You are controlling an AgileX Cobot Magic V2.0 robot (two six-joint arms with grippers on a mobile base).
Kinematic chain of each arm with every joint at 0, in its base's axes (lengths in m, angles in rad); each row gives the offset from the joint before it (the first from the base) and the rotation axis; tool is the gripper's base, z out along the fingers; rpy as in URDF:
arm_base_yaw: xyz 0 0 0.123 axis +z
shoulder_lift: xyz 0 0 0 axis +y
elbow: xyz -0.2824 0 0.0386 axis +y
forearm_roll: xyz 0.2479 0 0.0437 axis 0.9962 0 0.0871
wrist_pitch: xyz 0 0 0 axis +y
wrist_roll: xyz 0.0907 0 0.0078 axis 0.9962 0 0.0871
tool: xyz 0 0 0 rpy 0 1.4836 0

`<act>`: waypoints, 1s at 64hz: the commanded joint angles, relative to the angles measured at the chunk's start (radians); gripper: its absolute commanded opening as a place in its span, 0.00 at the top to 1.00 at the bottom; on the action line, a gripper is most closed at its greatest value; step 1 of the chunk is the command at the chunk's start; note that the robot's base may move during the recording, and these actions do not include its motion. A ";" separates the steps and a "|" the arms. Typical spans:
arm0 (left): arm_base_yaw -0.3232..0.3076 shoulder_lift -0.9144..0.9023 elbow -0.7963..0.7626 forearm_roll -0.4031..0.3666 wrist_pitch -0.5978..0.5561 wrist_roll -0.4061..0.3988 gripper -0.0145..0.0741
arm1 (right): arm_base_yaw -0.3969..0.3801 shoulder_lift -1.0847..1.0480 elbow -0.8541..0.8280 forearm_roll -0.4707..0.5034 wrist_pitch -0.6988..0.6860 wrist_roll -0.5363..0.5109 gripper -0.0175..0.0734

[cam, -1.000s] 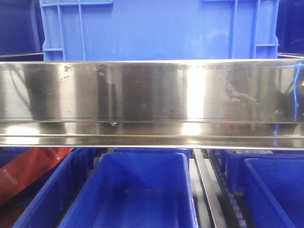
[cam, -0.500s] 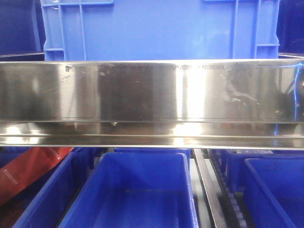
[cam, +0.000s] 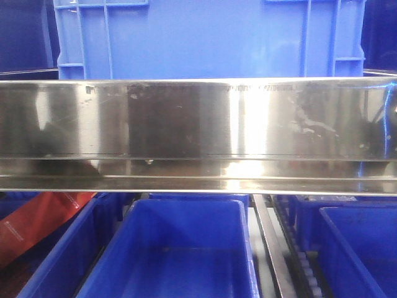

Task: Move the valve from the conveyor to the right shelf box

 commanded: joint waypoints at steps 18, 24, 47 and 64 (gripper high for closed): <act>0.003 -0.005 -0.002 -0.018 -0.121 -0.017 0.96 | -0.005 -0.004 0.001 -0.006 -0.017 -0.002 0.99; 0.003 -0.005 -0.002 -0.018 -0.118 -0.017 0.96 | -0.005 -0.004 0.001 -0.006 -0.017 -0.002 0.99; 0.003 -0.005 -0.002 -0.018 -0.118 -0.017 0.96 | -0.005 -0.004 0.001 -0.006 -0.017 -0.002 0.99; 0.003 -0.005 -0.002 -0.018 -0.118 -0.017 0.96 | -0.005 -0.004 0.001 -0.006 -0.017 -0.002 0.99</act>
